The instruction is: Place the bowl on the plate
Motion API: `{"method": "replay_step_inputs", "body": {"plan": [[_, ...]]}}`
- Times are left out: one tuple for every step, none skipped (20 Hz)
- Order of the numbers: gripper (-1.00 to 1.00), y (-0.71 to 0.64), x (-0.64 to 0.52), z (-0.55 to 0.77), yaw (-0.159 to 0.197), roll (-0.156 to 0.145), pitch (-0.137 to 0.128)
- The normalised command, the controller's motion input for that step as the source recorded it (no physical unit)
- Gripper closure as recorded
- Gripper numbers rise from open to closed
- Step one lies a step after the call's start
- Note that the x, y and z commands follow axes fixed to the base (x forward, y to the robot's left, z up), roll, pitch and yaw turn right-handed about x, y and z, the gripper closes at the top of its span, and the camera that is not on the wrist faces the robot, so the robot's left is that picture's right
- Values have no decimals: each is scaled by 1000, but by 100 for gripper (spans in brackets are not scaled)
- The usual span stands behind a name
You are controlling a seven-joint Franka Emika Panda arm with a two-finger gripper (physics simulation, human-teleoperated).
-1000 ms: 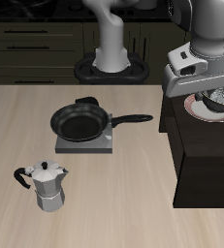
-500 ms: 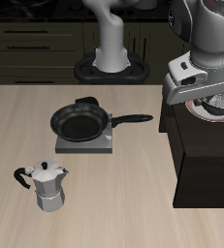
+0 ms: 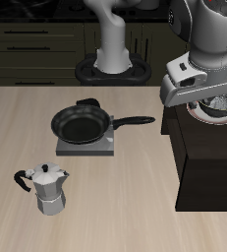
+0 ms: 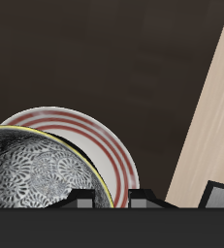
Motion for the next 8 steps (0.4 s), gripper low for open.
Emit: {"method": "replay_step_inputs", "body": {"plan": [[-100,-119,65,153,-5,-72,-70],[-100,38,69,34,15,40,7],[-100,-49,29,74,38,-34,-46],[-100,-5,-3,111,42,-28,-54],[-100,19,39,77,-14,24,-2],[-100,-35,-160,239,-5,-9,-72],[-100,36,108,65,-4,0,-6],[-100,30,-12,57,-19,9,10]]}}
